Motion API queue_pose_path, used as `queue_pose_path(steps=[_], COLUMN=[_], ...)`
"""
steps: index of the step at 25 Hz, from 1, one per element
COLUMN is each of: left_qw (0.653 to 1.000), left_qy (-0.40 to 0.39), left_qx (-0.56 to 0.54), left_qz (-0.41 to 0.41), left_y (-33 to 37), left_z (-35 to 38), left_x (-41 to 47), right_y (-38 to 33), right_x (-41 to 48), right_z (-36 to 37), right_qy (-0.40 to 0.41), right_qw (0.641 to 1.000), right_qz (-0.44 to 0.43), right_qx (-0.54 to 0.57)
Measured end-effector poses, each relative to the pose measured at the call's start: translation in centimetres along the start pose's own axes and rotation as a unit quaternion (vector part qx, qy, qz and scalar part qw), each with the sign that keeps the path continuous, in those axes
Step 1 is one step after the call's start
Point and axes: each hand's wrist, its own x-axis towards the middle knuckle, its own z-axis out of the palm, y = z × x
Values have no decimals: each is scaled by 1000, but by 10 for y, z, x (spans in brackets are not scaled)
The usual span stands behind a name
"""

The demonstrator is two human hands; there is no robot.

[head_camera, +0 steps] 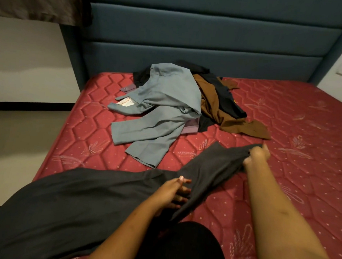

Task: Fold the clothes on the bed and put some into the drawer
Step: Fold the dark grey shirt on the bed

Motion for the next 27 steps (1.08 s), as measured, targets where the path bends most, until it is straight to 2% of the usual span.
queue_pose_path(steps=[2,4,6,8,10,13,15,17,19,22,23,24,26,27], left_qw=[998,985,951,912,873,831,813,799,788,779,782,802,843,851], left_qy=[39,119,212,279,325,345,340,319,311,358,388,410,439,458], left_qx=[-41,-124,-216,-294,-358,-430,-465,-498,-521,-510,-483,-430,-310,-256], left_qz=[-1,32,58,68,66,74,91,110,108,74,67,56,28,7], left_y=[1,1,-1,-9,-26,-50,-68,-89,-112,-139,-145,-149,-155,-157], left_z=[-16,-41,-79,-126,-174,-226,-251,-267,-279,-290,-293,-297,-305,-309], left_x=[-10,-22,-40,-63,-93,-140,-164,-177,-188,-204,-208,-210,-208,-204], right_y=[-1,-6,-7,-2,20,82,136,191,242,277,279,277,274,273], right_x=[-18,-59,-113,-181,-258,-361,-411,-433,-427,-382,-368,-357,-346,-344], right_z=[8,31,57,84,107,124,121,106,86,54,45,38,32,32], right_qy=[-35,-107,-210,-325,-433,-573,-668,-741,-736,-621,-587,-567,-545,-539], right_qw=[999,988,961,913,852,748,641,498,381,242,207,193,193,193], right_qz=[-14,-74,-126,-181,-225,-257,-253,-231,-240,-294,-302,-309,-333,-344], right_qx=[-23,-84,-128,-166,-189,-213,-282,-388,-505,-685,-722,-739,-745,-745])
